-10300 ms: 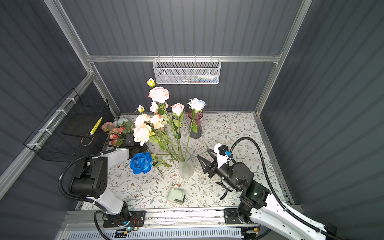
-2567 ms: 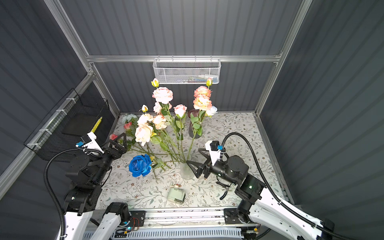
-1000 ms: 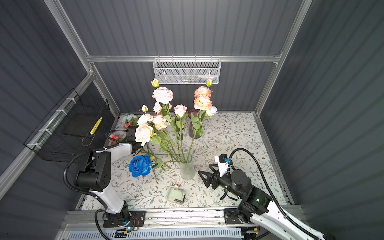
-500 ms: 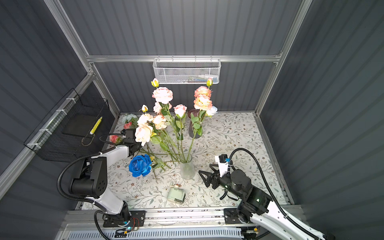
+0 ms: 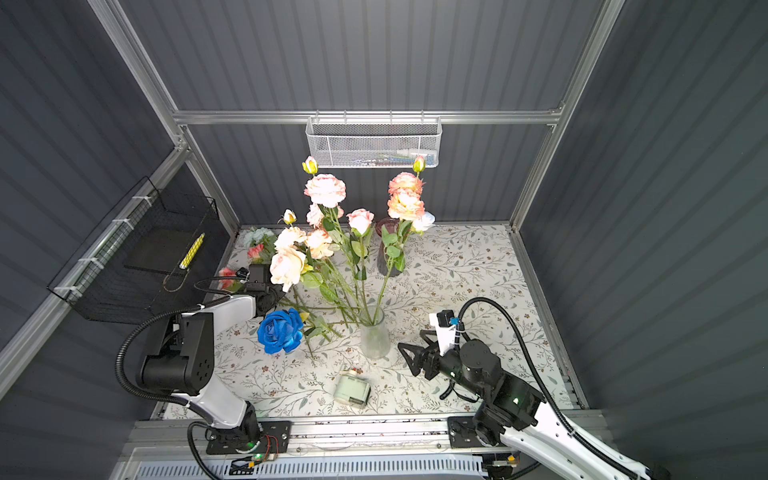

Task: Arrange the flowers into the vase
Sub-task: 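Grasp a pink rose stem in the loose bunch with the left gripper, then lift the pink rose high with left gripper while right gripper rises toward it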

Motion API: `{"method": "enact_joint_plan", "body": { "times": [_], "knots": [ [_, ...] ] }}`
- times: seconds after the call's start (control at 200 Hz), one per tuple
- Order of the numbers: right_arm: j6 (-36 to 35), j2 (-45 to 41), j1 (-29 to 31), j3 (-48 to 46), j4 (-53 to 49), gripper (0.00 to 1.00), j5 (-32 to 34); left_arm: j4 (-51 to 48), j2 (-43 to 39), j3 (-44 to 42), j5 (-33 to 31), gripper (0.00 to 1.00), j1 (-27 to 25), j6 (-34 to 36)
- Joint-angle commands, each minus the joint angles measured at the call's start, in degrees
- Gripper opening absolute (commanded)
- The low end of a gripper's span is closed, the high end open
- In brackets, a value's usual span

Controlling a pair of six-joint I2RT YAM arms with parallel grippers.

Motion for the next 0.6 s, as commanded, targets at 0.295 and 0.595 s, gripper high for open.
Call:
{"method": "enact_joint_plan", "body": {
  "times": [0.295, 0.595],
  "knots": [
    [-0.6, -6.4, -0.9, 0.6, -0.8, 0.86, 1.3, 2.9, 4.7, 1.9, 0.4, 0.17, 0.4, 0.3],
    [-0.4, -6.2, -0.9, 0.7, -0.6, 0.86, 1.5, 4.4, -7.4, -1.4, -1.1, 0.00, 0.4, 0.1]
  ]
}}
